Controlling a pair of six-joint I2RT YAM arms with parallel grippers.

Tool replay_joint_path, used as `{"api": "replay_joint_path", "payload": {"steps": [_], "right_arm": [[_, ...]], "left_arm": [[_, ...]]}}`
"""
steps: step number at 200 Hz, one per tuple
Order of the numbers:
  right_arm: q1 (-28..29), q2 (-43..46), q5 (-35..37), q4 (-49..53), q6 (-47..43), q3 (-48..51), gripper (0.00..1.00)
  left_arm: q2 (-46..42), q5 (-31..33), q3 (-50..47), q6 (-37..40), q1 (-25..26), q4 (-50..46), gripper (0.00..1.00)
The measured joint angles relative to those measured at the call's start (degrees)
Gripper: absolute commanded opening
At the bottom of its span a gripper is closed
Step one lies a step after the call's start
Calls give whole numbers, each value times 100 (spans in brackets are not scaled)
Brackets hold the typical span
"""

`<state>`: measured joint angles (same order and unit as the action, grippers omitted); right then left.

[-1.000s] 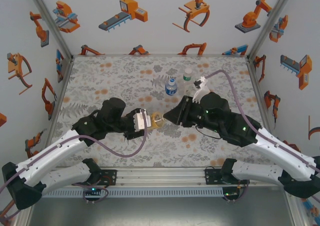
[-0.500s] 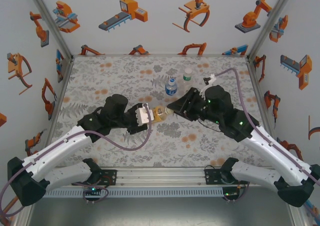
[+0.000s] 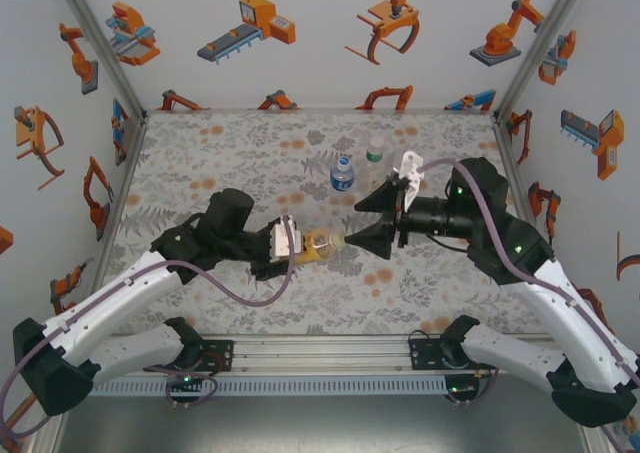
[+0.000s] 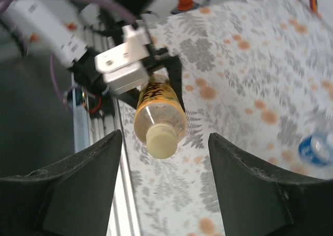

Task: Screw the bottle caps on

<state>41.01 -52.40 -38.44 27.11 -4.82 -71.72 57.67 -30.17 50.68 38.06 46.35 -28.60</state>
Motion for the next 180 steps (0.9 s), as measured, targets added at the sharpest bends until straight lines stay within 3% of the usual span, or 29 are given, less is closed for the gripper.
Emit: {"api": "replay_joint_path", "payload": {"steps": [26,60,180], "right_arm": [[-2,-76,-688,157,-1119,-46,59],[-2,-267,-1102,155,-1692,37,53],[7,-293,-1434,-345,-1628,752,39]], "left_arm": [[-4,-251,0,35,0,-114,0],[-22,-415,7,72,0,-188,0],[-59,-439,22,68,-7,-201,0]]}}
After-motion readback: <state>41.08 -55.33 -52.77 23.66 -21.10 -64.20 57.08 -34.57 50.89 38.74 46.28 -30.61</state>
